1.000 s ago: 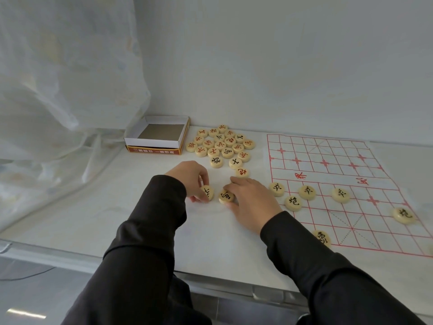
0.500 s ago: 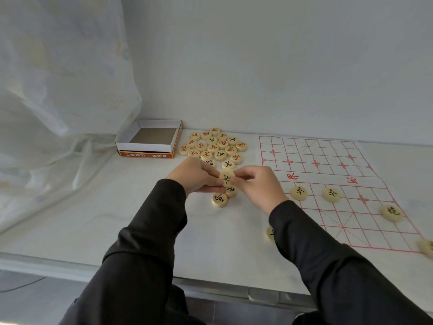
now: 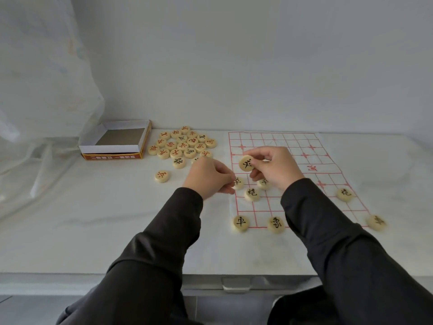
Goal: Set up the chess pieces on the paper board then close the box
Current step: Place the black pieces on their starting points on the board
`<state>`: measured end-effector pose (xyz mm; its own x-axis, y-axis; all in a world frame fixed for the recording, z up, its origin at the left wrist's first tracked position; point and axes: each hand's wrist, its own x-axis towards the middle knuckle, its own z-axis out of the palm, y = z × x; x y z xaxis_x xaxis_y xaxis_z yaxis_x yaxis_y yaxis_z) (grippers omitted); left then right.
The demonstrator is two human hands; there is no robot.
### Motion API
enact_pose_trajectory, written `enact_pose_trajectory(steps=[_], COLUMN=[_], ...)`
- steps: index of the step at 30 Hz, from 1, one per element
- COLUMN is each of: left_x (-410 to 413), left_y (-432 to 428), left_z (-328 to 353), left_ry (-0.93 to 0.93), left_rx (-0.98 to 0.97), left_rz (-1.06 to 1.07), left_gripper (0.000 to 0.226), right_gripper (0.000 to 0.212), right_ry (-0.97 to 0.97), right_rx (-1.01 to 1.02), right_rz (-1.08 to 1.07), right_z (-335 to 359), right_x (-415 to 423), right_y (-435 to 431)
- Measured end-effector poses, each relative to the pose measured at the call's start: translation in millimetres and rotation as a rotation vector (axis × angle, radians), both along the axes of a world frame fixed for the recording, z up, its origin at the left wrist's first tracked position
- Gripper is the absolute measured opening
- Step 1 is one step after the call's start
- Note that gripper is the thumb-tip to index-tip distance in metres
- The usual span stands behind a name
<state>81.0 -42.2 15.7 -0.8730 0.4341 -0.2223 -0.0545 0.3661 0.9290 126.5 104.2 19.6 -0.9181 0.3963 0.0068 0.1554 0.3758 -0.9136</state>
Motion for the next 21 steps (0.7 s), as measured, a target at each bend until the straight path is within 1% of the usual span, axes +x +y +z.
enact_pose_trajectory(steps=[2, 4, 7, 10, 14, 18, 21], left_x=[8, 18, 36, 43, 47, 53, 55], left_y=[13, 28, 51, 58, 66, 75, 78], left_z=[0, -2, -7, -13, -24, -32, -37], left_ry=[0.052, 0.122, 0.318, 0.522, 0.716, 0.804, 0.846], left_rx=[0.035, 0.067, 0.038, -0.074, -0.205, -0.313, -0.384], left_rz=[0.022, 0.073, 0.094, 0.012, -0.063, -0.141, -0.223], left_gripper=[0.006, 0.011, 0.017, 0.025, 0.032, 0.035, 0.037], right_gripper=[0.026, 0.026, 0.022, 0.022, 0.022, 0.018, 0.016], right_ry=[-0.017, -0.019, -0.022, -0.042, -0.042, -0.027, -0.063], right_rx=[0.009, 0.009, 0.031, 0.076, 0.115, 0.164, 0.216], right_rz=[-0.019, -0.055, -0.123, -0.154, -0.228, -0.327, -0.384], right_z=[3, 5, 6, 3, -1, -6, -12], right_x=[7, 14, 27, 34, 47, 59, 65], right_y=[17, 33, 58, 75, 102, 128, 142])
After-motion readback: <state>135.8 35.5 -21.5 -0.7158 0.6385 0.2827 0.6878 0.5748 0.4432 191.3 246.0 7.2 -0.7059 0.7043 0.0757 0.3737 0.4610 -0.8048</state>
